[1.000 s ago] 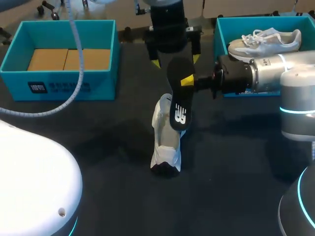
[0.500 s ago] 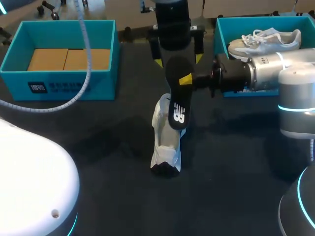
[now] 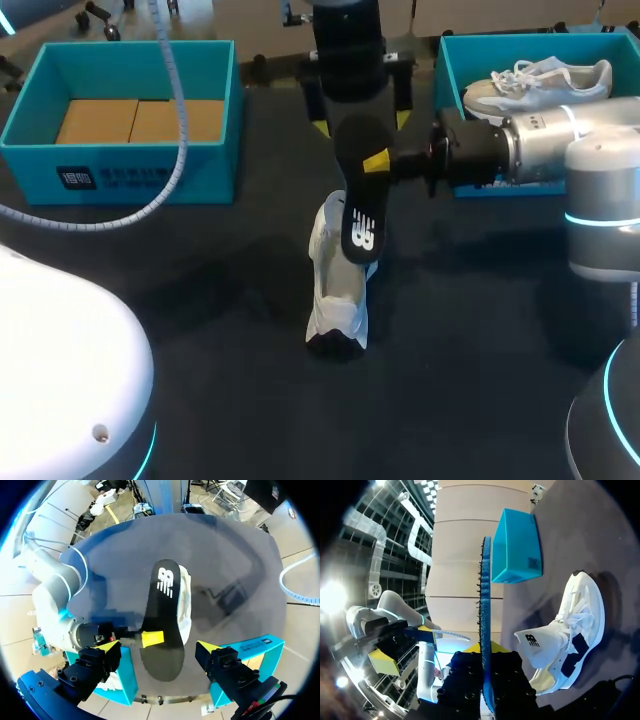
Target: Take the shoe out of the shoebox, open the shoe tongue, remove and reinsert the insole, then place the shoe into the shoebox
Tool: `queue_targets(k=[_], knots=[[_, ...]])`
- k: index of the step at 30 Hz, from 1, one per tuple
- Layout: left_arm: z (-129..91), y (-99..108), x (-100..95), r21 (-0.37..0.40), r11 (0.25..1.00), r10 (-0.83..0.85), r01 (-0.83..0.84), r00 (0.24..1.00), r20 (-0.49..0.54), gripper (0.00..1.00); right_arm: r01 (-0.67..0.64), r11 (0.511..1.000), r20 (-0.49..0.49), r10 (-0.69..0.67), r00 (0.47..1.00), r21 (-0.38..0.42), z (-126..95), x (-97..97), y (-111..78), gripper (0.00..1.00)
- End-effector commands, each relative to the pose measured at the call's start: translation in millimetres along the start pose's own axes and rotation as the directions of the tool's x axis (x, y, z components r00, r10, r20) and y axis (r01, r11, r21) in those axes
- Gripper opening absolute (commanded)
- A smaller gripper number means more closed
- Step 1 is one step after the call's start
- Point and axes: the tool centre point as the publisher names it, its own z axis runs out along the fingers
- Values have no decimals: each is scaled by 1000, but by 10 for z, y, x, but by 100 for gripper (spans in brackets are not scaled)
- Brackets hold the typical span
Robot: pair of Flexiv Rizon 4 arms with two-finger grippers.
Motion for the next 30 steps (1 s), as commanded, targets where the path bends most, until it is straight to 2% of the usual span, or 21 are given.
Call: queue_targets(k=[1, 7, 8, 16, 24, 30], knots=[[-37, -25, 30, 9, 1000, 10, -10, 998, 65, 100, 2, 1000, 5, -2, 1000, -14, -11, 22, -47, 0], [-130, -17, 64, 61, 997, -58, 45, 972, 229, 100, 0, 1000, 16, 1, 1000, -28, -60, 60, -71, 0], [-135, -12, 77, 66, 997, -58, 44, 974, 220, 100, -1, 1000, 18, 2, 1000, -29, -65, 65, -71, 0], [-181, 2, 185, 128, 990, -102, 60, 930, 354, 100, -6, 1000, 32, 7, 999, -29, -112, 120, -60, 0], [-277, -45, 238, 180, 983, -130, 34, 822, 555, 100, -4, 999, 48, 6, 999, -42, -165, 189, -74, 0], [-346, -109, 275, 181, 983, -114, -14, 730, 674, 100, -3, 999, 56, 5, 998, -49, -200, 232, -97, 0]])
